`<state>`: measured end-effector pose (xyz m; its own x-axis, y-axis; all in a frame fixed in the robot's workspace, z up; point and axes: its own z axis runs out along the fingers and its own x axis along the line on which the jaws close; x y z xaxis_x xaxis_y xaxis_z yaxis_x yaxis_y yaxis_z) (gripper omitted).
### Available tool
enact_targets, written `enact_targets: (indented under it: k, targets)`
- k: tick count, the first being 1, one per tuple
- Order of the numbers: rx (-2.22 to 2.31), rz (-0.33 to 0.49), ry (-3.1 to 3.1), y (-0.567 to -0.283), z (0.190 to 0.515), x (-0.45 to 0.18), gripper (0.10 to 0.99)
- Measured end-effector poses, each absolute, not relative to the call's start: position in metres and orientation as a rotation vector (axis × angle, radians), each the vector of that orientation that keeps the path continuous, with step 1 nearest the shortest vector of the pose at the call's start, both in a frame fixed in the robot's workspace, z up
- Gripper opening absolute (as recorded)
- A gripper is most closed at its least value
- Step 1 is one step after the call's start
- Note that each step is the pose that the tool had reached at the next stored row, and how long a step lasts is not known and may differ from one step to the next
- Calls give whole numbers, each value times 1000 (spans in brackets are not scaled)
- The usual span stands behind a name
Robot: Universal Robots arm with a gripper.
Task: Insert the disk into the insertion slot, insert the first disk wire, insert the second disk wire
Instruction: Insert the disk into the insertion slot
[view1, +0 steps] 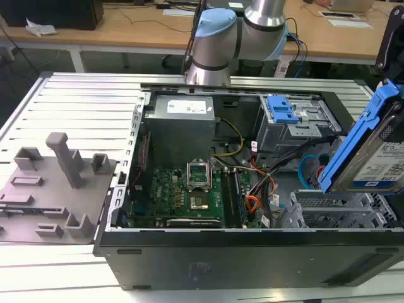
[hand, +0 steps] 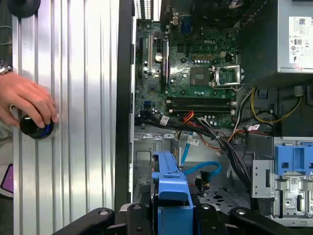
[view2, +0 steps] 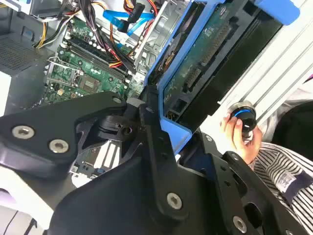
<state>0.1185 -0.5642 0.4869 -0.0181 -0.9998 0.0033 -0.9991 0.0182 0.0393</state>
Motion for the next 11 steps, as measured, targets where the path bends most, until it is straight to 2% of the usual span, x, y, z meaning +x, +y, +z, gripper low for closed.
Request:
enact_targets:
  k: [11]
  targets:
    - [2180, -40, -2220, -564, 480, 118, 369]
